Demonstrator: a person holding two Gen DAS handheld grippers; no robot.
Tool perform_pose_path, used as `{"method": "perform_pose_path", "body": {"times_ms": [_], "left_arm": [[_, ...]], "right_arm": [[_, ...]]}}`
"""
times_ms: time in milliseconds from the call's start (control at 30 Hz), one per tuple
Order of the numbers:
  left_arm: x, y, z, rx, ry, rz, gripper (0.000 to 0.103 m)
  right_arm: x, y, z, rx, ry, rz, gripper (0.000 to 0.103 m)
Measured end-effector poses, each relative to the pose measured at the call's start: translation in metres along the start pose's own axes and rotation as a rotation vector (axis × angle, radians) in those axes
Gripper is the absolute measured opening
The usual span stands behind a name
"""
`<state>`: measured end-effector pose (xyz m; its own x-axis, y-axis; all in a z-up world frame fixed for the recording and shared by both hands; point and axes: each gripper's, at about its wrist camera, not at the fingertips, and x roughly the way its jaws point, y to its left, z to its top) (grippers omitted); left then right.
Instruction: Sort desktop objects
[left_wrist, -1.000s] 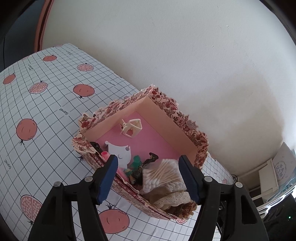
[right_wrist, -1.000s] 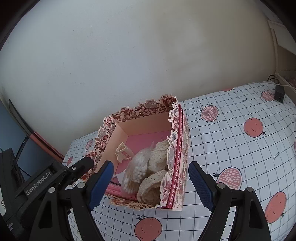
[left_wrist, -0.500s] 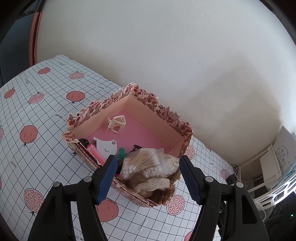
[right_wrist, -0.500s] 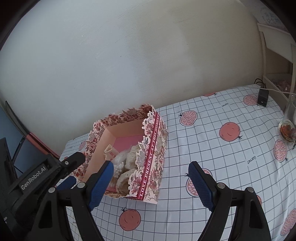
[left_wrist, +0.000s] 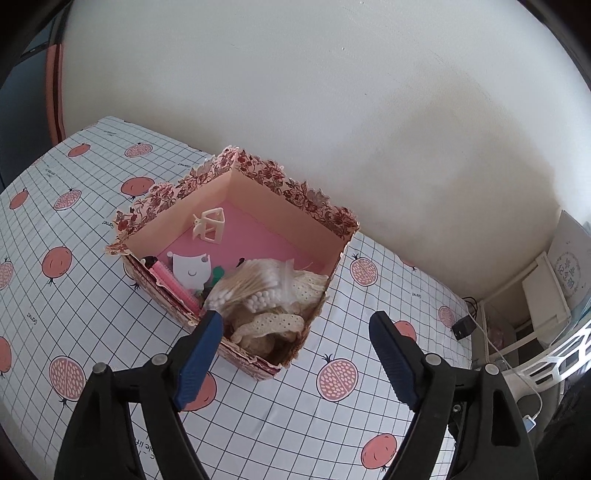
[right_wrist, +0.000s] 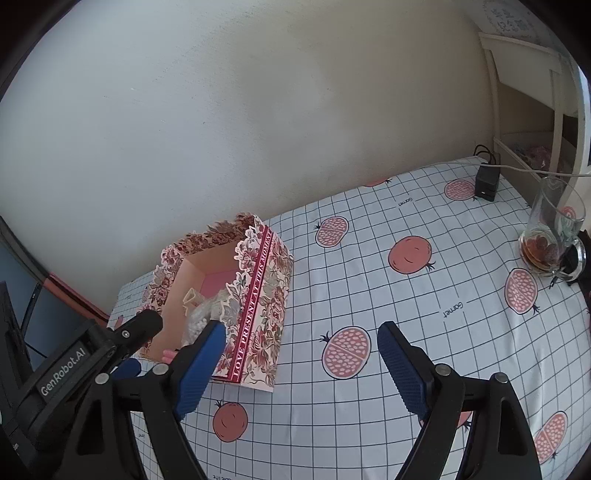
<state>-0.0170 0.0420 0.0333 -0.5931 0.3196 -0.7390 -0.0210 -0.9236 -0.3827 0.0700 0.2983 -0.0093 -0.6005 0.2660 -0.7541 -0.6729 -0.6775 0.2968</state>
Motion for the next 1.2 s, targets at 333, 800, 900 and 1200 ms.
{"method": "perform_pose_path", "body": {"times_ms": [333, 800, 900, 1200], "left_arm": [[-0.009, -0.018, -0.011, 0.045, 0.011, 0.037, 0.089], [-0.011, -0.027, -0.023, 0.099, 0.028, 0.088, 0.103], [-0.009, -0.029, -0.025, 0.11, 0.046, 0.083, 0.103], [0.002, -0.036, -0.037, 0.234, 0.118, 0.21, 0.103]], "right_arm": [[-0.012, -0.01, -0.001, -0.029, 0.006, -0.017, 0.095], [-0.018, -0.022, -0.001, -0.083, 0.031, -0.097, 0.103], [-0.024, -0.029, 0.001, -0.079, 0.044, -0.155, 0.103], [-0.01, -0.047, -0.007, -0.112, 0.182, -0.31, 0.103]]}}
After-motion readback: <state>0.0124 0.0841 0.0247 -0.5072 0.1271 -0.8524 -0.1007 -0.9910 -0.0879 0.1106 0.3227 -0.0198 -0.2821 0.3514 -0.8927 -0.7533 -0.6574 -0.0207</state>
